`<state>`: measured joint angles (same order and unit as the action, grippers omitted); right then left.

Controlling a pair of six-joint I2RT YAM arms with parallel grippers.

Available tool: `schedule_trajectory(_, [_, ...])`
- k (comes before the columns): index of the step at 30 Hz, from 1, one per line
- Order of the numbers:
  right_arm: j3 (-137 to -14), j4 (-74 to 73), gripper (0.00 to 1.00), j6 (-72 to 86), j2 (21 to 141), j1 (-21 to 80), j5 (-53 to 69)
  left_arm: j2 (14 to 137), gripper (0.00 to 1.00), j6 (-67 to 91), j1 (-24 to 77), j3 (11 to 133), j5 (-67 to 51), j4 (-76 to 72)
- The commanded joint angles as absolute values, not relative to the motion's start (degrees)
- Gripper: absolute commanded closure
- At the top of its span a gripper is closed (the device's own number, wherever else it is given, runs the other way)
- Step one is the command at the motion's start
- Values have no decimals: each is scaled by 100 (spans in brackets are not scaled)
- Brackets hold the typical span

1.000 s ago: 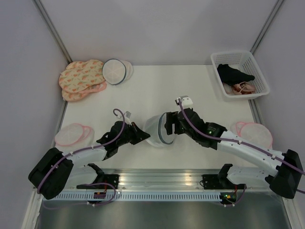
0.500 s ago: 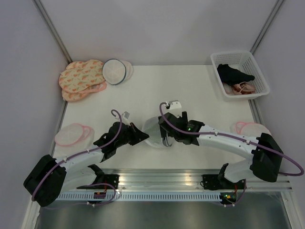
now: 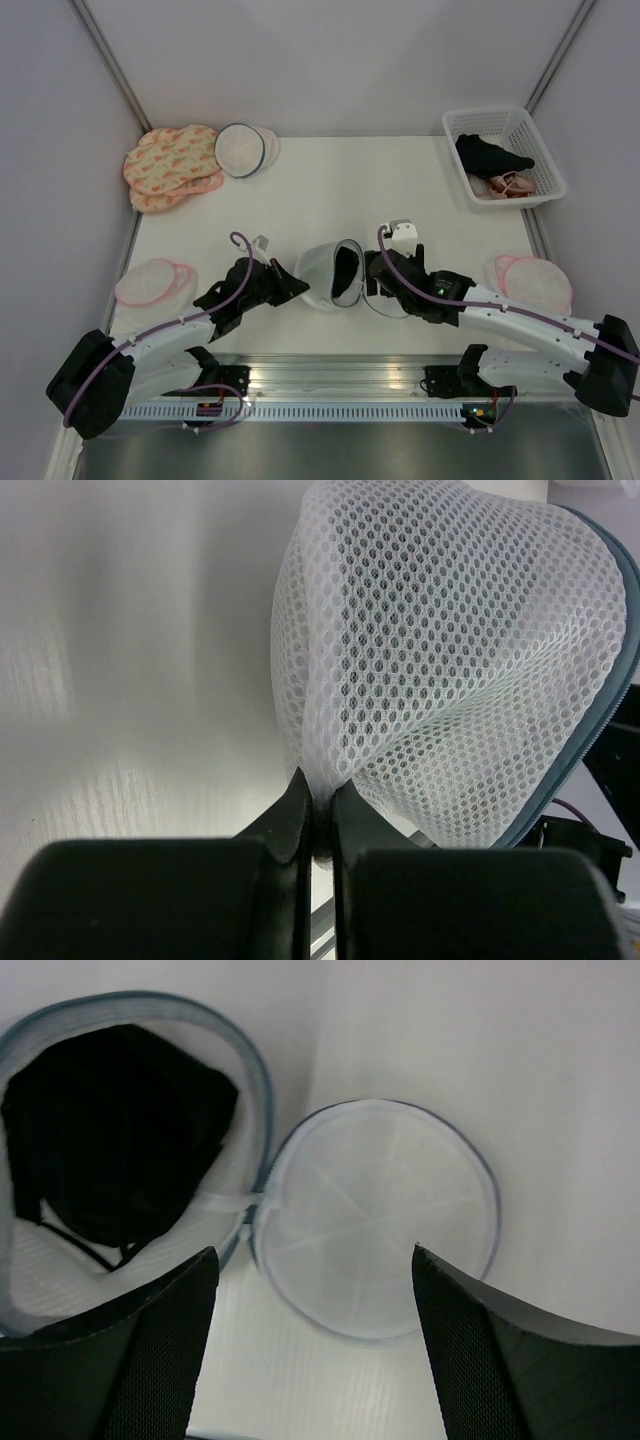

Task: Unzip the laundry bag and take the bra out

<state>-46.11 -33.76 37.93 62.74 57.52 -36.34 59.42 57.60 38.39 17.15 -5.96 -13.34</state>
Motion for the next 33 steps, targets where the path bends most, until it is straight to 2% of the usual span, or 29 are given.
schedule_trajectory(1, [-4456,-2006,18,3095,6371,5757,-2472,5942,98,5651,3858,1688,-624,-1608])
schedule_trajectory(9, [-4289,-768,19,2839,7267,5696,-1952,5906,98,5704,3858,1661,-747,-1661])
schedule_trajectory(18, [-4184,902,19,2602,8331,5133,-836,6178,98,5810,3858,1468,-993,-2117])
schedule_trajectory(22, [-4201,1274,36,2505,8683,5045,-686,6442,98,5862,3858,1398,-1212,-2513])
schedule_trajectory(26, [-4183,1564,42,2496,8921,4922,-475,6671,98,5862,3858,1380,-1318,-2768])
schedule_trajectory(30, [-4236,1250,40,2417,8711,4931,-396,6776,98,5853,3858,1380,-1318,-2804])
schedule_trajectory(33, [-4359,757,34,2180,8464,5079,-729,6785,98,5818,3858,1406,-1310,-2769])
